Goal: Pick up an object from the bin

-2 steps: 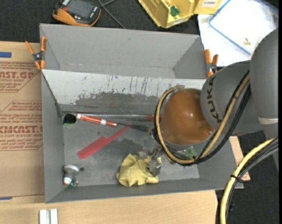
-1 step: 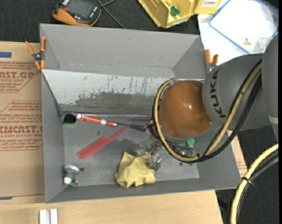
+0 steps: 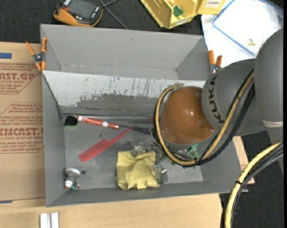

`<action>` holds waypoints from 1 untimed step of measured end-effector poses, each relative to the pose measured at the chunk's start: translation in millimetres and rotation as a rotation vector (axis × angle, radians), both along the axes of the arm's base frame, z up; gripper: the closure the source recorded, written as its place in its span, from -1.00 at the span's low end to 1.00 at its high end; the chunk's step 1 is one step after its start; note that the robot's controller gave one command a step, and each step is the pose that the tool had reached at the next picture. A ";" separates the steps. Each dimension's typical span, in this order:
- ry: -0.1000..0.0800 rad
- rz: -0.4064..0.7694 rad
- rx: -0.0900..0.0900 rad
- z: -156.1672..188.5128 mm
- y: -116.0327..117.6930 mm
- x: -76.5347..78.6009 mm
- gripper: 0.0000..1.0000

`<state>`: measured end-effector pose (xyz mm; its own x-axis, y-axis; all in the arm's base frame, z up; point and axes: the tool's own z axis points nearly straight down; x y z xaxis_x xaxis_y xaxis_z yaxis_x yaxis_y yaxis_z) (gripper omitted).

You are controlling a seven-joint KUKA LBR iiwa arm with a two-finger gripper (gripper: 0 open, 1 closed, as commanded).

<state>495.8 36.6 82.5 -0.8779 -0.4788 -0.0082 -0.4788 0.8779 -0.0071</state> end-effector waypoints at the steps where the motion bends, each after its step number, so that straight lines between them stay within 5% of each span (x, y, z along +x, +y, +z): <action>1: -0.001 0.000 0.000 0.5 0.2 0.2 -1.00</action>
Offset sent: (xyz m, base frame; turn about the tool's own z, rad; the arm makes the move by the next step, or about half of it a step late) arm -0.0111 0.0076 0.0086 0.0096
